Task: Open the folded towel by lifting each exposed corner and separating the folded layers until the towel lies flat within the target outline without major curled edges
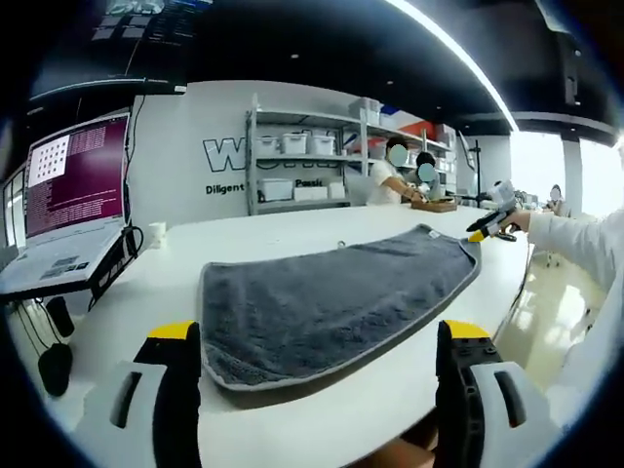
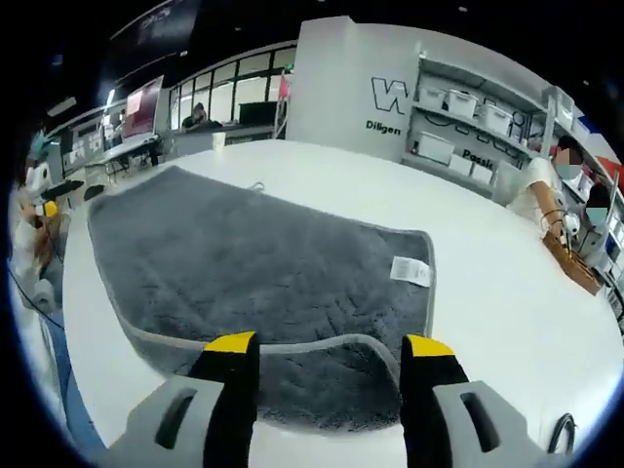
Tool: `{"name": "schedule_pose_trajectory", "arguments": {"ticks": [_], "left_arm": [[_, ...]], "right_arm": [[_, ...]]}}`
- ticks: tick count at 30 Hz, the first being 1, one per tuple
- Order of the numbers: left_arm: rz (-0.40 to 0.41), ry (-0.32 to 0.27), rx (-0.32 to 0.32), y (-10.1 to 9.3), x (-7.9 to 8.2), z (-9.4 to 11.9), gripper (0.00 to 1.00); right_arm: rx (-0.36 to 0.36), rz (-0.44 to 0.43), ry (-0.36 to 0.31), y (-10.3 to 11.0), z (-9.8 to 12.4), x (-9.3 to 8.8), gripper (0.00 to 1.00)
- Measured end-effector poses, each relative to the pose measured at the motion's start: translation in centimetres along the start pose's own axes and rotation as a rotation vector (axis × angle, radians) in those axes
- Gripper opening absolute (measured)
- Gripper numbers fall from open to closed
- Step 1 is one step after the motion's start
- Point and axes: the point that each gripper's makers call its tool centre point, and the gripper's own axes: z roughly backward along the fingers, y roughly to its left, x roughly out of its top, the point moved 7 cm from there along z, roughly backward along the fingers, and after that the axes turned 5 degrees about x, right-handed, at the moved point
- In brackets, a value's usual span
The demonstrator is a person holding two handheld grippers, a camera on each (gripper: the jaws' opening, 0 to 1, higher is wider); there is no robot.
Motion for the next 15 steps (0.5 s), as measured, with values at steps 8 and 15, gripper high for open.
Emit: {"name": "schedule_pose_trajectory", "arguments": {"ticks": [8, 15], "left_arm": [[0.011, 0.008, 0.011, 0.4, -0.3, 0.1, 0.99], [0.020, 0.005, 0.010, 0.6, -0.4, 0.0, 0.98]], "right_arm": [[-0.011, -0.025, 0.044, -1.4, -1.2, -1.0, 0.18], [-0.030, -0.029, -0.011, -2.0, 0.9, -1.0, 0.00]]}}
